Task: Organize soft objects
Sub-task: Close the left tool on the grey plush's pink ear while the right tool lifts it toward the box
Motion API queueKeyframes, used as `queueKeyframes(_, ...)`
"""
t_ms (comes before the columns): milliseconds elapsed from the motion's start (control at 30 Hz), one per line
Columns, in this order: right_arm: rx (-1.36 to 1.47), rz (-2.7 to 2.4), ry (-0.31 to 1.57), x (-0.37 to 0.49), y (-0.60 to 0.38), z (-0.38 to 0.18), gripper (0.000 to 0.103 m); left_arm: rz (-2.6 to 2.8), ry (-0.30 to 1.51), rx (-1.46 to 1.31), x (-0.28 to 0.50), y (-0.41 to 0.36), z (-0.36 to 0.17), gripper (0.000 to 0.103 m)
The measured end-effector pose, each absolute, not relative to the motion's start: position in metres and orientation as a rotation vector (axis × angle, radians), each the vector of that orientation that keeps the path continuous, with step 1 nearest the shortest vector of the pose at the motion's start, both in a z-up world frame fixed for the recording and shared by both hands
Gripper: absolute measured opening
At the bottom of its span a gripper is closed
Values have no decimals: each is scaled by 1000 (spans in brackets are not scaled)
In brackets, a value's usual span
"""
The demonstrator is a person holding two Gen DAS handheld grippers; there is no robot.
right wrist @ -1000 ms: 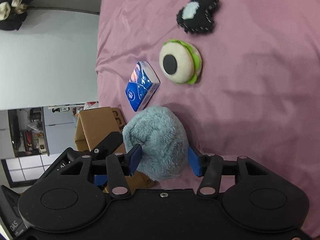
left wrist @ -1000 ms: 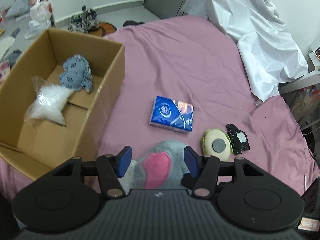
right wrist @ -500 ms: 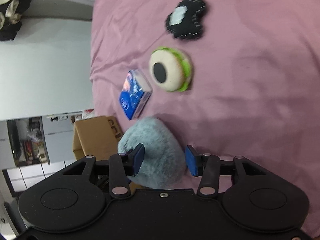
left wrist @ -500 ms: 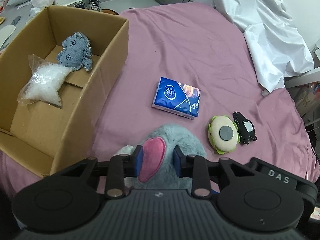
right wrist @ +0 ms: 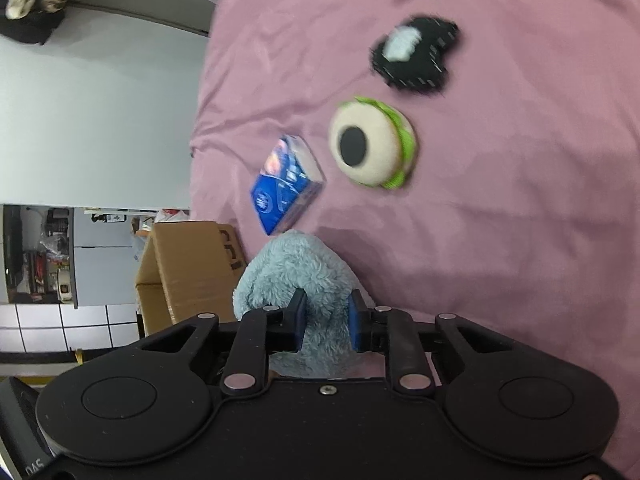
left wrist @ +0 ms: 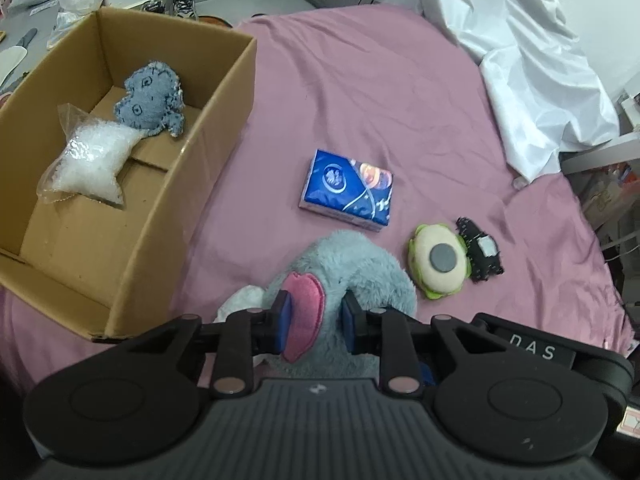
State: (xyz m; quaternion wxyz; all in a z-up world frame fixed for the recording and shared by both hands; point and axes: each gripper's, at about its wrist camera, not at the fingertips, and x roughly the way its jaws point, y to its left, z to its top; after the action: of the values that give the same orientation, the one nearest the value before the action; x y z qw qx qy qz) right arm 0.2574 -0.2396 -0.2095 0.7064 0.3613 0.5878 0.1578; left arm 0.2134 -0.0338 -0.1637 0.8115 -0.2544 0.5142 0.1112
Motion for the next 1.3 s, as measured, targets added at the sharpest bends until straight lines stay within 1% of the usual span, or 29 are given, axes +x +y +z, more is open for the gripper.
queueKeyframes(767, 719, 538, 1029, 241, -229, -142, 20, 217, 889, -523, 185, -24, -90, 22)
queueKeyframes(1300, 652, 628, 909, 218, -193, -118, 20, 258, 817, -521, 156, 5, -61, 21)
